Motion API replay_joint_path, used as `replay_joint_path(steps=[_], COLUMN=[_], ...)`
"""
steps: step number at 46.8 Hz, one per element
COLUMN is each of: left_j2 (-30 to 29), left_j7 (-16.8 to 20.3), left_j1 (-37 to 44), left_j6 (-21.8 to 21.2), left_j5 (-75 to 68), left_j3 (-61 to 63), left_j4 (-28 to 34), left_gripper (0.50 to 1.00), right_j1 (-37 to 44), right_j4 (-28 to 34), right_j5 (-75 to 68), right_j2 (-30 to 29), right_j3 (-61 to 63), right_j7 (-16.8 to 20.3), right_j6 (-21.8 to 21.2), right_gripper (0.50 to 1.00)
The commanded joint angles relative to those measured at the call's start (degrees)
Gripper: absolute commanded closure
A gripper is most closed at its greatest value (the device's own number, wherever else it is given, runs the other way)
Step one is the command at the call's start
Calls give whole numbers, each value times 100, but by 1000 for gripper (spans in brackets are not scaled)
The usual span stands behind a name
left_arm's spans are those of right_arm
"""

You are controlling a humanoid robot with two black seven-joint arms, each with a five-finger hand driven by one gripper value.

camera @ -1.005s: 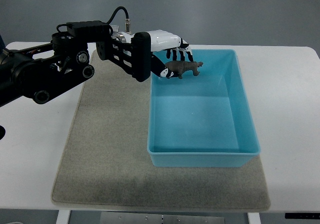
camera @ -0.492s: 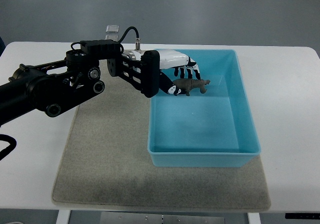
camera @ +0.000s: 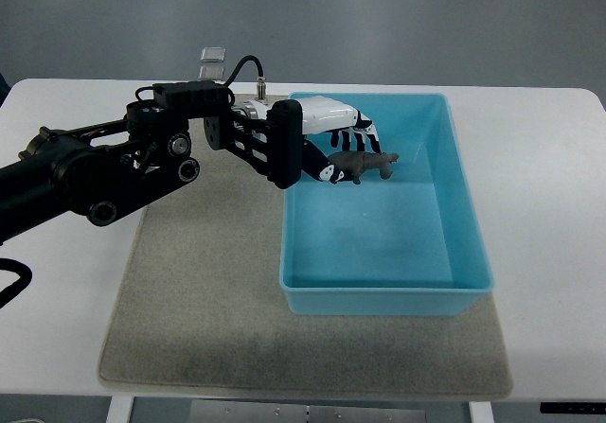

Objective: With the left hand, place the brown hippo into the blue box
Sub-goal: 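Open the left hand to drop the hippo into the box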

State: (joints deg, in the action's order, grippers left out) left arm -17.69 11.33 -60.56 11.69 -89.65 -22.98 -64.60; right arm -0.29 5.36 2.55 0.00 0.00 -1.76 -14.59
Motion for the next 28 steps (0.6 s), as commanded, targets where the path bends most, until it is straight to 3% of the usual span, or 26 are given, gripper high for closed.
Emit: replay_joint_path(steps=[1,3,8,9,12,14,24,28], left_j2=[3,3,3,3,3,3,99,108], left_j7=[1,1,1,1,1,1,1,1], left_j1=[0,0,0,0,0,0,44,62], left_j6=[0,0,0,0,0,0,0,0], left_j5=[0,0,9,9,18,18,26,26], left_j3=[5,5,5,5,5,-4,5,5], left_j4=[0,0,-18,-18,-18,-18,0,17], left_gripper=[988,954,945,920,776,722,654,652], right_j1=[-6,3,3,3,3,3,3,3], right_j4=[0,0,0,0,0,0,0,0], right_j5=[0,0,0,0,0,0,0,0], right_j2=[0,0,0,0,0,0,0,0], right_j3=[0,0,0,0,0,0,0,0], right_j7=[0,0,0,0,0,0,0,0], right_j6=[0,0,0,0,0,0,0,0], right_gripper=[564,564,564,564,564,564,564,564])
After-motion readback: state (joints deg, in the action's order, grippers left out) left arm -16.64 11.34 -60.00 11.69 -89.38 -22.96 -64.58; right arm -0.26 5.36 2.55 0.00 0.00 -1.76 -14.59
